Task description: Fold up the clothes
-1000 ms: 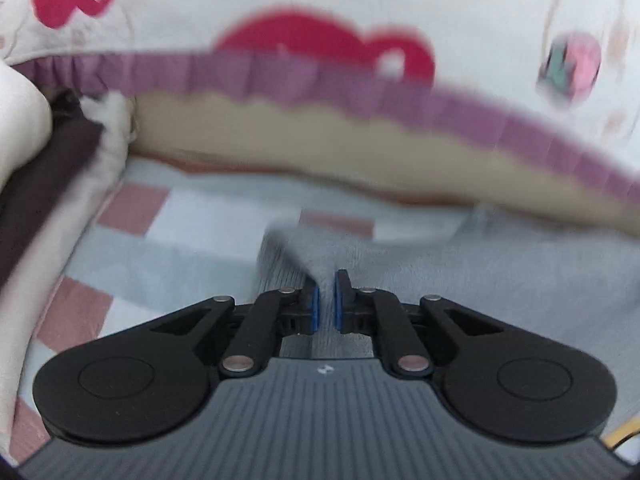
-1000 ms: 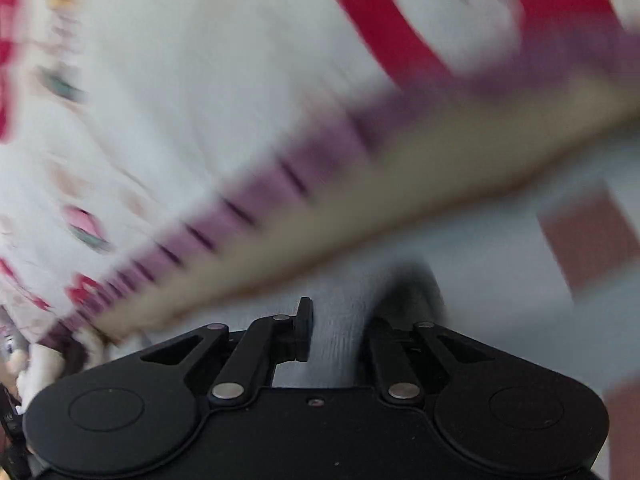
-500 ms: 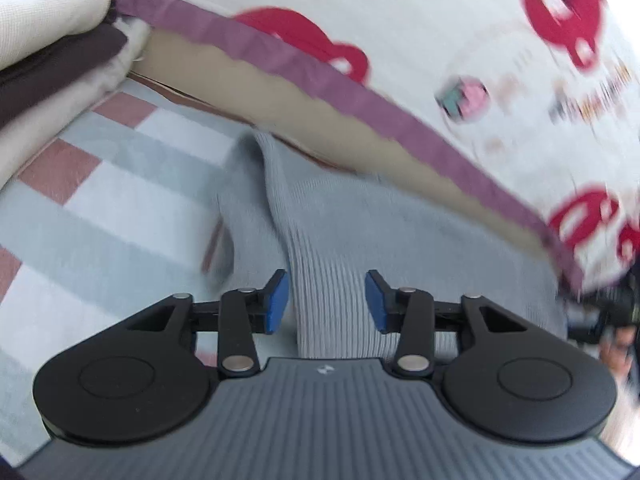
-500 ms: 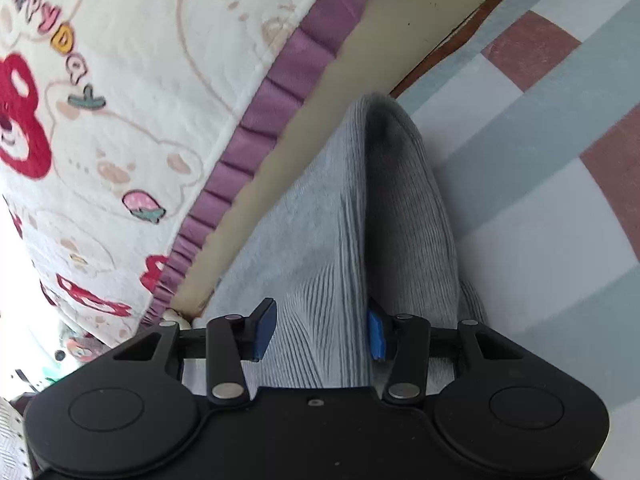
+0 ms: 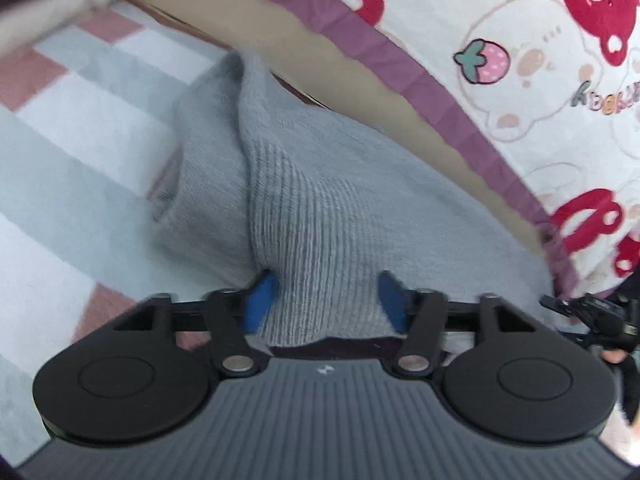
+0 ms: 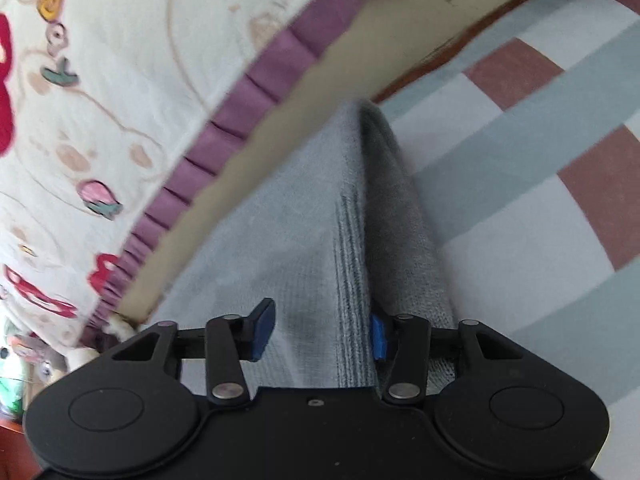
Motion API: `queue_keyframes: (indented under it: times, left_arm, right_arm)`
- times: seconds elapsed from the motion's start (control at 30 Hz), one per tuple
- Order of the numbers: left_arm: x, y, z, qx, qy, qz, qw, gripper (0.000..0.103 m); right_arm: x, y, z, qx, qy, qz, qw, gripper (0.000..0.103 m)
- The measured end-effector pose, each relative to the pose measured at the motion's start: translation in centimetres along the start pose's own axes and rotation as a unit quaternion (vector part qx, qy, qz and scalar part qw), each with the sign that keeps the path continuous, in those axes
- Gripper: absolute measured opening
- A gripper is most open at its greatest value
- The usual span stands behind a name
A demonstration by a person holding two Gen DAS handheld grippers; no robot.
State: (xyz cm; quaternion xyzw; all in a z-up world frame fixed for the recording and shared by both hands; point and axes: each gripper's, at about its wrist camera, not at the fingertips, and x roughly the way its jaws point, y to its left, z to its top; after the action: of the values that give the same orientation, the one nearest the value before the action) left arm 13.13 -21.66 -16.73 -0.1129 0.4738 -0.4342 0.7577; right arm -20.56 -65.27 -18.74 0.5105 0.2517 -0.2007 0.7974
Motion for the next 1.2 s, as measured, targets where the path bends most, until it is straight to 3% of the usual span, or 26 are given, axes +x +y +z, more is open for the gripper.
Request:
queue_keyframes:
  times: [0.03,0.2,0.3,0.37,0.47,0.53,0.57,0.63,0.73,0.83,0.9,0.93,0.97,1.0,1.03,1.07,1.13,1.2]
  left_arm:
    - [-0.3,-0.2,0.2,0.010,0.002,0.000,0.9999,0.005]
    - [-3.6,-1.6,2.6,0.037,-0.057,0.020,0.9975,0.005]
    - [-4.2,-1.5,4.1,0.015,-0.074,0.008,0.9971,0.004]
    - [-4.2,-1.9,5.0,0.023,-0.076,0.019,0.9967,0.004]
    - [-5.4,-3.1,6.6,0.055,-0.110,0.040,0.9917,0.002]
    - [-6.5,-3.6,7.4,0.067,-0.141,0.054,0.9863,0.000]
    - [-6.8,-3.3,7.4,0.063,-0.149,0.063,0.9849,0.000]
    - [-7.5,-2.8,7.5,0.054,-0.165,0.082,0.9814,0.000]
    - [-6.7,-1.1,5.4,0.035,-0.111,0.067,0.9909,0.005]
    - [-5.5,-0.4,1.7,0.055,-0.069,0.068,0.9937,0.019]
    - [-4.6,0.4,0.0,0.046,-0.058,0.063,0.9952,0.035]
    - [-4.1,0.8,-0.6,0.039,-0.055,0.060,0.9959,0.038]
    - [-3.6,1.2,-1.3,0.031,-0.051,0.057,0.9966,0.045]
    - [-3.0,1.6,-1.6,0.017,-0.041,0.060,0.9972,0.051]
    - [-2.2,2.1,-1.6,-0.004,-0.025,0.069,0.9973,0.052]
    - [-1.7,2.6,-1.5,-0.027,-0.016,0.066,0.9974,0.052]
    - [-0.9,3.6,-1.3,-0.076,-0.017,0.034,0.9964,0.052]
    - [-0.2,3.8,-1.1,-0.092,-0.027,0.022,0.9952,0.052]
  right_arm:
    - [-0.3,0.7,0.1,-0.026,-0.005,-0.006,1.000,0.012]
    - [-1.4,3.3,0.6,-0.109,-0.027,-0.034,0.993,0.012]
    - [-1.1,3.6,0.7,-0.110,-0.008,-0.035,0.993,0.016]
    - [-1.0,4.0,0.5,-0.115,0.009,-0.038,0.993,0.016]
    - [-1.7,4.9,0.2,-0.118,0.037,-0.005,0.992,0.013]
    - [-2.9,4.4,0.7,-0.057,0.033,0.076,0.995,0.013]
    - [-3.2,4.3,0.9,-0.042,0.030,0.090,0.995,0.012]
    - [-2.9,4.1,0.8,-0.079,0.016,-0.002,0.997,0.012]
    - [-2.3,4.0,0.6,-0.126,-0.004,-0.126,0.984,0.012]
    - [-2.1,3.7,-0.1,-0.112,0.001,-0.115,0.987,0.013]
    - [-2.0,3.5,-0.5,-0.103,0.003,-0.107,0.989,0.016]
    - [-1.9,3.4,-0.7,-0.098,0.005,-0.104,0.990,0.017]
    - [-1.9,3.3,-1.0,-0.094,0.006,-0.100,0.991,0.024]
    - [-1.9,3.2,-1.1,-0.086,0.008,-0.087,0.992,0.032]
    - [-1.9,2.8,-0.8,-0.068,0.010,-0.057,0.996,0.050]
    - [-2.0,2.4,-0.6,-0.051,0.013,-0.039,0.998,0.060]
    - [-1.7,2.2,-0.7,-0.044,0.018,-0.024,0.999,0.060]
    - [-1.5,2.0,-0.8,-0.037,0.023,-0.010,0.999,0.060]
